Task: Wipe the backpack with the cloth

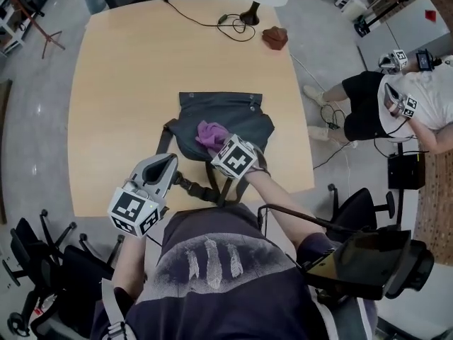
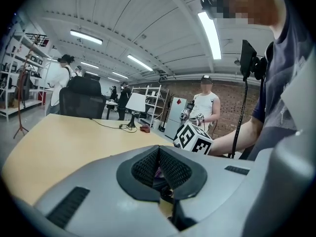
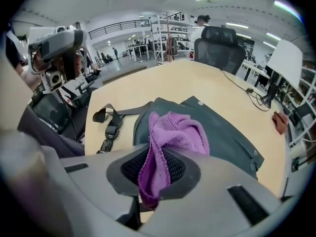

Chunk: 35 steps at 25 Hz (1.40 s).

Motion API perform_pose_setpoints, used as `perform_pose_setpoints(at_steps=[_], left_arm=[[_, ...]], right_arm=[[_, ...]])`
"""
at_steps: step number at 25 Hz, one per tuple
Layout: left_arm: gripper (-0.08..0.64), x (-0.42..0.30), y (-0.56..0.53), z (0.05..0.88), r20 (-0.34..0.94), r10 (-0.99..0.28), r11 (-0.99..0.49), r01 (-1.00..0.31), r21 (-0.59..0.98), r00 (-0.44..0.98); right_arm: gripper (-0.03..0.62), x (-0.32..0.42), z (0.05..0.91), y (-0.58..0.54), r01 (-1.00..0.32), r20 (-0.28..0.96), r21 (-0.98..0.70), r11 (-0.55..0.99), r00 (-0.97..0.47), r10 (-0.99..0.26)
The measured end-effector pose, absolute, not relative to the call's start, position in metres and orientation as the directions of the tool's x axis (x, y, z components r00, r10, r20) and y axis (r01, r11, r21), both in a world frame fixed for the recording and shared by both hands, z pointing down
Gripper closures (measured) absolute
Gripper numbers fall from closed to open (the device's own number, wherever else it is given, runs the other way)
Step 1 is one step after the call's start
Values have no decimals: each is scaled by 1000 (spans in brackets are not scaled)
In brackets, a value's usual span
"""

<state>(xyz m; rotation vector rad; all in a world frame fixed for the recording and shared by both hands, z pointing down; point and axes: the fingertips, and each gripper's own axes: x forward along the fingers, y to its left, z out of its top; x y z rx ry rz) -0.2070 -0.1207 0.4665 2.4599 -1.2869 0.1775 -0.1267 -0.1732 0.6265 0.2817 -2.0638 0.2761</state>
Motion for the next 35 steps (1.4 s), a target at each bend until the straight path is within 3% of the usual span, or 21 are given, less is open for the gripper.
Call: perform_pose_setpoints(at_steps=[9,13,17,22,24,32,35], left_arm=[[551,-206,-127,463,271,-775,-516,-819,250,571],[551,-205,-128,463,281,-771,-515,-819,252,571],[552,-210,-133,456,269,-790,-500,-832,238,551],[552,-230,-136,456,280,-817,-457,-863,218,504],[551,-235,-133,461,295,-820,-441,-870,222,491],[551,-247,-127,465,324,-822,-417,-882,219,469],[551,-250,-127,467,331,-821,-412,-884,222,466]], right_arm=[[563,-163,627,-149,-241,825,-274,931,-556,99],[563,-184,611,-129,-169,737,-394,904,-646,200],[563,-211,579,-127,-132,527,-579,805,-813,246],[563,-226,529,-184,-90,172,-855,511,-978,115],[563,-234,529,-206,-88,121,-914,397,-991,60],[563,-246,617,-237,-418,498,-755,506,-867,26],[563,-243,628,-239,-465,661,-567,680,-750,38]])
